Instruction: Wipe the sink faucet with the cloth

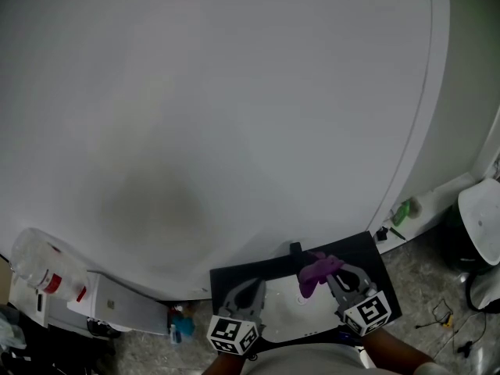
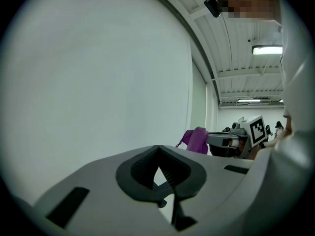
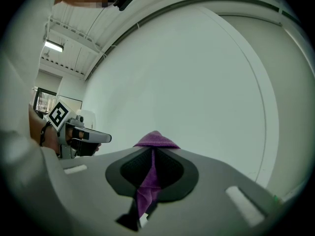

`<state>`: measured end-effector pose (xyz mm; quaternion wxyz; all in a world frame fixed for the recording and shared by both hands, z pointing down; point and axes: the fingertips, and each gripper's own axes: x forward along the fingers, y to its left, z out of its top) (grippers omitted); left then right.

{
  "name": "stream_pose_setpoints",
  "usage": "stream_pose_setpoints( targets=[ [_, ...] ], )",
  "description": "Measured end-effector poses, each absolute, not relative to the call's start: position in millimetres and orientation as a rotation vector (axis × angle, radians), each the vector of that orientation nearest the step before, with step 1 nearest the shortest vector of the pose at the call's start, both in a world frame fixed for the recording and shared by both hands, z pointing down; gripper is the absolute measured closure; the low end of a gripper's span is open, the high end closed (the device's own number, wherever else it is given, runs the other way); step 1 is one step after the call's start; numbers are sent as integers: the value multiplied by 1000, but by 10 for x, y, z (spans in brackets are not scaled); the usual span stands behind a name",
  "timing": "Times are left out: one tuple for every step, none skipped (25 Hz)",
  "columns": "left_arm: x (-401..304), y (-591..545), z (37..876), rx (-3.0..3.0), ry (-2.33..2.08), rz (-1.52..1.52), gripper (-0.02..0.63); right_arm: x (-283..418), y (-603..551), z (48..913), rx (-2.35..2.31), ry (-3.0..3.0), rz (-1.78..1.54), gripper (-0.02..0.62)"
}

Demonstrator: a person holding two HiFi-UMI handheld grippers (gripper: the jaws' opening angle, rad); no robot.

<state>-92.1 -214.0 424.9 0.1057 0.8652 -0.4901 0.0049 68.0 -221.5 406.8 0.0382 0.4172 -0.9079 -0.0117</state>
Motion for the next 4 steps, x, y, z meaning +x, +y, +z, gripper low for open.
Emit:
stream_pose_setpoints(
  targets=[
    [-928,-2144,4251,2548,-1448,14,600,682,-2224,4075,1281,-2782,-44,572],
    [-933,-2150,4255,2545,-1453,13,600,690,-2235,4083,1283,-2779,-50,572],
    [-938,-2156,4259,2543,-1457,13,600,700,-2246,4092,1286,-2777,-54,572],
    [-941,-2162,4264,2541,-1461,13,600,712,-2257,4101,1290,-2774,-57,572]
  ],
)
